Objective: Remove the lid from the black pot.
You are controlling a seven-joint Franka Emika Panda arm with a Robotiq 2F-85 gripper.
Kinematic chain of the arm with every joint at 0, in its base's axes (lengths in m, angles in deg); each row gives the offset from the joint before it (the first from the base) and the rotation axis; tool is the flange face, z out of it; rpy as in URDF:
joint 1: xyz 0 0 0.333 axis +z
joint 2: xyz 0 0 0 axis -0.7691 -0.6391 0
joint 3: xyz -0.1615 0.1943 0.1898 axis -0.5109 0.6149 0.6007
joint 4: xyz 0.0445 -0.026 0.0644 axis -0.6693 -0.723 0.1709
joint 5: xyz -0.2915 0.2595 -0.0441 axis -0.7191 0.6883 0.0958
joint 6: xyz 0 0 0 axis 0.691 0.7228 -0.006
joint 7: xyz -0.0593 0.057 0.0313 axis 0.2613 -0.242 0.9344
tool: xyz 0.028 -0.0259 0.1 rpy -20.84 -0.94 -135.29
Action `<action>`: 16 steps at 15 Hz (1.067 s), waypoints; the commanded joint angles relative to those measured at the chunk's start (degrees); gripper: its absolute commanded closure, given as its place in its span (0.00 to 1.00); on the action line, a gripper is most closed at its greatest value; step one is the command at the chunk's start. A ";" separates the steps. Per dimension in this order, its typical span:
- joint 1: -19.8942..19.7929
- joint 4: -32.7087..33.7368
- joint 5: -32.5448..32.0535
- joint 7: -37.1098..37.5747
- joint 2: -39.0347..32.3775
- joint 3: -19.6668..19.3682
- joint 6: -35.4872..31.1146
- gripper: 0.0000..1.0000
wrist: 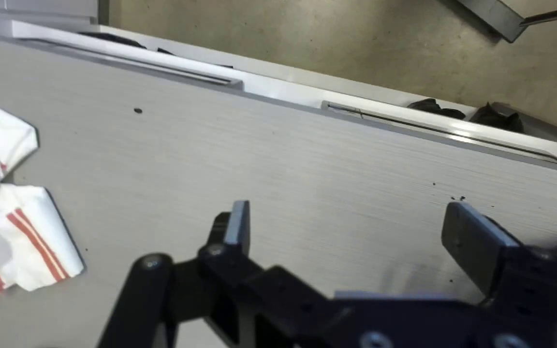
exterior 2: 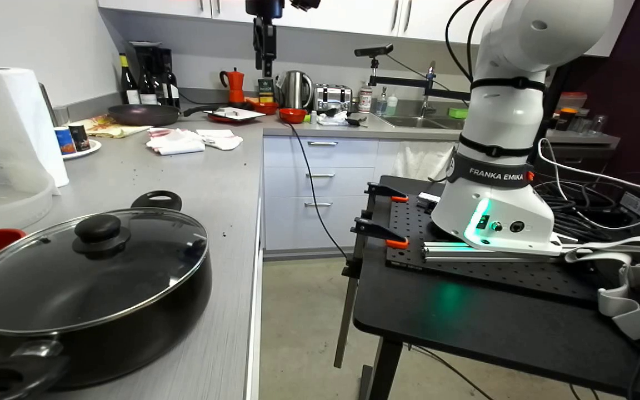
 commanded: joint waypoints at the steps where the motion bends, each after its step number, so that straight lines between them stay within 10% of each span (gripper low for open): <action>1: 1.94 4.60 5.89 -9.49 -5.30 1.35 -1.29 0.00; 16: 2.65 21.12 14.82 -28.94 -25.49 15.82 3.79 0.00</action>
